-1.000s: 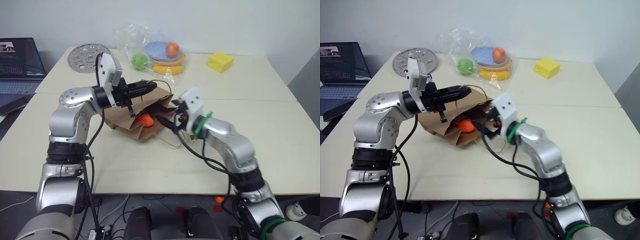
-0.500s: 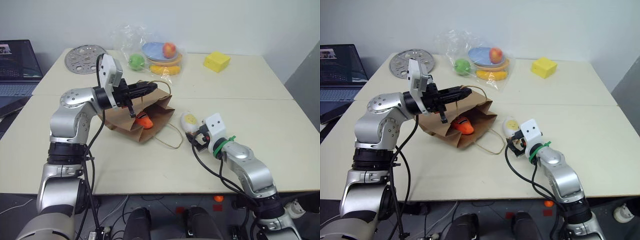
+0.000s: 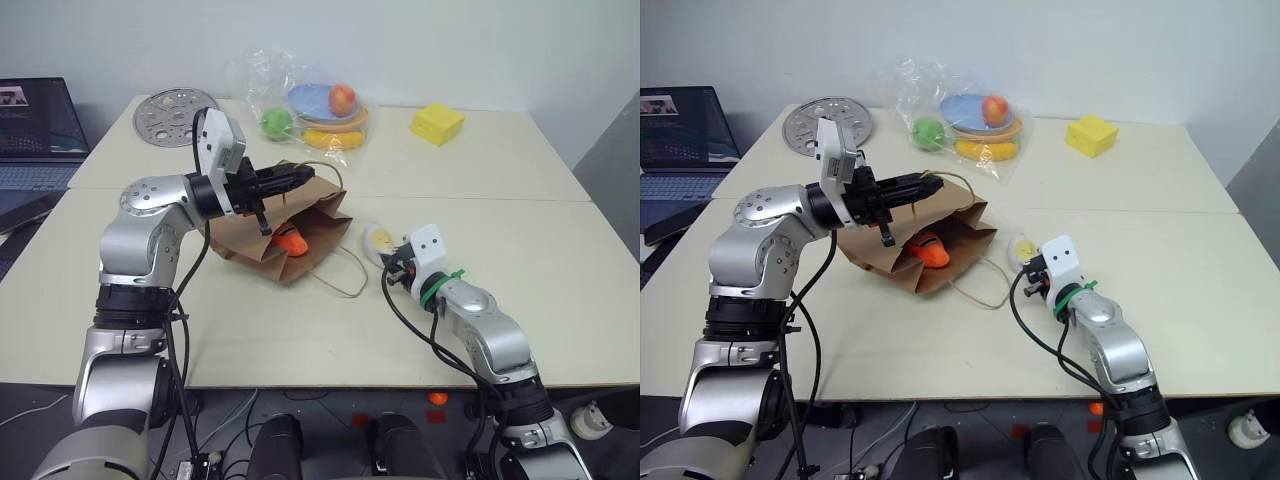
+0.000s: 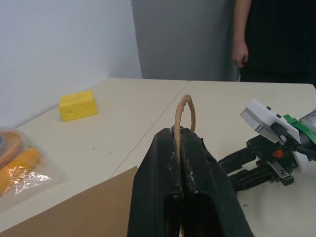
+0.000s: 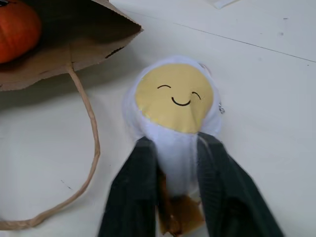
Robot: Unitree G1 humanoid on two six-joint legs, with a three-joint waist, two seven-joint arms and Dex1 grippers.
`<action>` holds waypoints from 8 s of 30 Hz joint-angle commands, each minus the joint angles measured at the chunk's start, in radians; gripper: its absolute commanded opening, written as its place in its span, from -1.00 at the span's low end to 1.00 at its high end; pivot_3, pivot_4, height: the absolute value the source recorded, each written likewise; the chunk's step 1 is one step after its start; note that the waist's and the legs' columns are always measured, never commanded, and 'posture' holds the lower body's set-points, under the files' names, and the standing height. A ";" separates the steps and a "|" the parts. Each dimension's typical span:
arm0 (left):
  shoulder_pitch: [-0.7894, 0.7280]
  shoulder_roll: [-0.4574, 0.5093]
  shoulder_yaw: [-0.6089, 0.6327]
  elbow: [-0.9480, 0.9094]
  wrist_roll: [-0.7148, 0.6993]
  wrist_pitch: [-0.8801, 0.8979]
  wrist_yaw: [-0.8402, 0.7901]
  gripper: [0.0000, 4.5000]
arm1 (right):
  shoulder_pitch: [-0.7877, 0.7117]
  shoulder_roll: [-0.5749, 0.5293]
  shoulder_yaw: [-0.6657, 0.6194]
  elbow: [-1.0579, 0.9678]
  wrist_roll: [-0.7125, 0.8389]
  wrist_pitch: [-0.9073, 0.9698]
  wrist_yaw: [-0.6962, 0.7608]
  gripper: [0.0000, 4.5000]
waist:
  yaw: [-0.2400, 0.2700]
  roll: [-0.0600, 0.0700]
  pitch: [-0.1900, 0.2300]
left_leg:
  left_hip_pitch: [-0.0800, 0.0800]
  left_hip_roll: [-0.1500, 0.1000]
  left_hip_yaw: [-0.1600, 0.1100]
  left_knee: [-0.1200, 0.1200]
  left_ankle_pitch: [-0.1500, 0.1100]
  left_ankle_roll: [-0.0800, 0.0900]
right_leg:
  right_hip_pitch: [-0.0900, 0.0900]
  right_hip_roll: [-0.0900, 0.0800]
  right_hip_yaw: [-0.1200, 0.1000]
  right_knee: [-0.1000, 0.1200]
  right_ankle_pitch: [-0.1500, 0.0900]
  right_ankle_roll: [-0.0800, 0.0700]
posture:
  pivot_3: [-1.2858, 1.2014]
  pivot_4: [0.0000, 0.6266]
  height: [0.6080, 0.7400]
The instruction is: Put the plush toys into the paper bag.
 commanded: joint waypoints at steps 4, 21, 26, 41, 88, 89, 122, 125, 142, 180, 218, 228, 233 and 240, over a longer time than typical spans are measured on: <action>-0.017 0.012 0.010 -0.031 -0.006 -0.003 0.004 -1.00 | -0.033 -0.068 -0.065 -0.119 0.094 -0.011 0.126 -0.98 | 0.000 0.000 0.000 | 0.000 0.000 0.000 0.000 0.000 0.000 | 0.000 0.000 0.000 0.000 0.000 0.000 | 0.03 -0.52 1.00; -0.023 0.013 0.002 -0.048 -0.017 0.008 -0.008 -1.00 | -0.313 0.017 0.121 0.146 0.072 -0.047 0.249 -0.98 | 0.000 0.000 0.000 | 0.000 0.000 -0.001 0.000 0.000 0.000 | 0.000 0.001 0.000 0.000 0.000 0.000 | 0.03 -0.52 1.00; -0.008 0.020 -0.001 -0.069 -0.022 0.023 -0.016 -1.00 | -0.408 0.096 0.092 0.367 0.036 -0.199 0.232 -0.98 | 0.000 0.000 0.000 | 0.000 0.000 -0.001 0.000 0.000 0.000 | 0.000 0.001 0.000 0.001 0.000 0.000 | 0.03 -0.52 1.00; 0.008 0.032 -0.005 -0.103 -0.036 0.055 -0.031 -1.00 | -0.633 0.277 0.008 0.979 -0.006 -0.530 0.214 -0.98 | -0.001 0.001 0.000 | 0.000 0.001 -0.001 0.000 0.000 0.000 | 0.000 0.001 -0.001 0.001 0.000 0.001 | 0.03 -0.52 1.00; 0.021 0.018 -0.007 -0.101 -0.023 0.034 0.000 -1.00 | -0.100 -0.054 0.202 0.052 -0.028 -0.042 0.327 -0.94 | 0.002 0.001 0.000 | 0.000 0.000 -0.006 0.000 -0.001 -0.001 | 0.000 0.004 0.000 0.001 0.000 -0.001 | 0.03 -0.52 1.00; 0.021 0.017 -0.008 -0.099 -0.022 0.032 0.000 -1.00 | -0.098 -0.056 0.189 0.035 -0.021 -0.039 0.324 -0.99 | 0.002 0.001 0.001 | 0.000 0.000 -0.006 0.001 -0.001 -0.001 | 0.000 0.004 0.000 0.001 0.000 -0.001 | 0.03 -0.52 1.00; 0.127 0.134 0.169 -0.036 0.049 -0.068 0.234 -0.81 | -0.471 0.164 0.156 0.092 0.071 -0.163 0.258 -0.74 | 0.001 0.001 0.001 | -0.001 0.002 -0.006 0.000 -0.001 -0.001 | -0.001 0.005 -0.001 0.001 0.000 -0.001 | 0.03 -0.52 1.00; 0.186 0.163 0.211 -0.112 0.023 -0.039 0.242 -0.47 | -0.481 0.157 0.142 0.097 0.083 -0.180 0.289 -0.29 | -0.001 0.001 0.001 | -0.001 0.002 -0.006 0.000 -0.001 -0.002 | -0.001 0.005 -0.001 0.001 0.000 -0.001 | 0.03 -0.52 1.00; 0.490 0.222 0.425 -0.395 -0.145 0.122 0.293 0.99 | -0.546 0.056 -0.063 -0.097 0.366 0.013 0.370 1.00 | 0.000 0.001 0.000 | 0.000 0.003 -0.005 -0.001 -0.003 -0.005 | -0.001 0.002 -0.003 0.001 -0.004 -0.009 | 0.03 -0.52 1.00; 0.503 -0.115 0.192 -0.159 0.096 -0.168 0.546 0.05 | -0.326 -0.202 -0.080 -0.379 0.551 0.274 0.268 1.00 | 0.003 -0.001 0.000 | 0.000 -0.001 0.000 -0.004 -0.002 -0.003 | -0.001 -0.006 -0.003 -0.001 -0.006 -0.013 | 0.03 -0.52 1.00; -0.117 -0.196 -0.219 0.616 0.111 -0.332 -0.507 -0.99 | -0.047 -0.949 -0.838 -0.392 1.266 0.654 0.287 1.00 | 0.017 -0.001 0.001 | -0.001 -0.002 -0.010 -0.001 -0.006 0.000 | 0.003 -0.003 -0.001 -0.007 -0.007 -0.006 | 0.03 -0.52 1.00; -0.130 -0.134 -0.185 0.580 0.114 -0.331 -0.516 0.36 | 0.013 -0.980 -0.790 -0.362 1.199 0.574 0.340 1.00 | 0.013 -0.001 0.001 | -0.003 -0.002 -0.013 -0.001 -0.006 0.000 | 0.002 -0.001 -0.002 -0.007 -0.005 -0.002 | 0.03 -0.52 1.00; -0.128 0.052 -0.083 0.441 0.094 -0.188 -0.458 1.00 | 0.156 -0.972 -0.876 -0.302 1.043 0.532 0.431 1.00 | 0.004 -0.002 0.002 | -0.003 -0.001 -0.014 -0.001 -0.006 0.000 | 0.002 0.000 -0.002 -0.006 -0.005 -0.002 | 0.03 -0.52 1.00; -0.024 0.222 -0.020 0.155 0.128 0.006 -0.266 1.00 | 0.327 -0.837 -0.850 -0.225 0.713 0.259 0.416 1.00 | 0.007 0.003 -0.001 | -0.001 -0.002 -0.015 -0.001 -0.006 0.000 | 0.004 -0.001 -0.003 -0.005 -0.006 0.002 | 0.03 -0.52 1.00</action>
